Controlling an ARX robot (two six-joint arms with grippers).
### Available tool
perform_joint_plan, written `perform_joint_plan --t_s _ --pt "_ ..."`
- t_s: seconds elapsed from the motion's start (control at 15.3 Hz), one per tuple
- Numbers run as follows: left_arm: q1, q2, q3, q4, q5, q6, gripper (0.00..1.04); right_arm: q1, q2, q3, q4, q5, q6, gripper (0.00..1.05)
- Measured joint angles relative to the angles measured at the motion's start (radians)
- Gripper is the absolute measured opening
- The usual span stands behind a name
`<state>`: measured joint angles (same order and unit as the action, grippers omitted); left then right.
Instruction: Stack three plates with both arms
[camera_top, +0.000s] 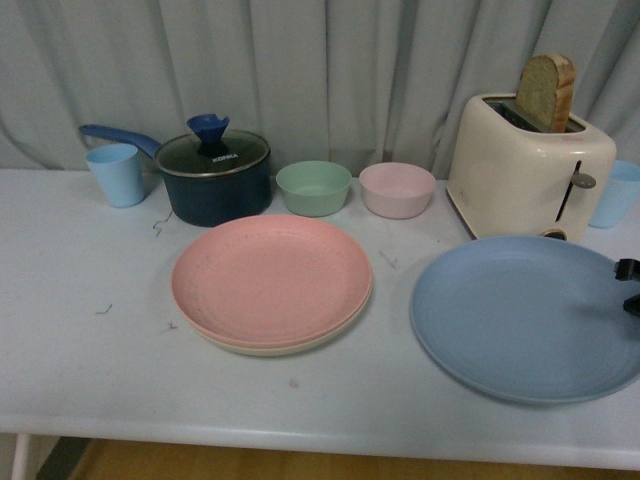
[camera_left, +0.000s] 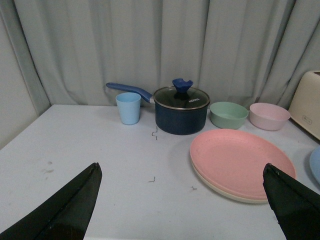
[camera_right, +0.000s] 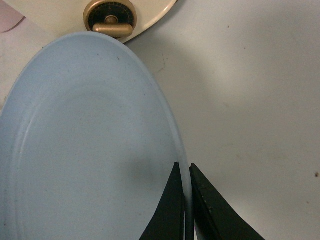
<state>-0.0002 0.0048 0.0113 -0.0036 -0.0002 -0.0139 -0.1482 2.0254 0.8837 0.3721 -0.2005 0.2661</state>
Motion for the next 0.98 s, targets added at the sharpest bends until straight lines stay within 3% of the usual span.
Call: perform_joint_plan --t_s 0.46,0.78,0.98 --pt "0.000 0.000 0.000 0.000 0.000 0.000 0.98 -0.019 -0.280 -0.138 -0.005 -0.135 -0.022 0.03" --pt "0.000 0.000 0.000 0.000 0.000 0.000 0.98 0.271 -0.135 0.158 -0.106 -0.110 0.173 0.03" --pt "0.000 0.000 0.000 0.000 0.000 0.000 0.98 0.339 -0.044 0.281 -0.171 -0.105 0.235 0.03"
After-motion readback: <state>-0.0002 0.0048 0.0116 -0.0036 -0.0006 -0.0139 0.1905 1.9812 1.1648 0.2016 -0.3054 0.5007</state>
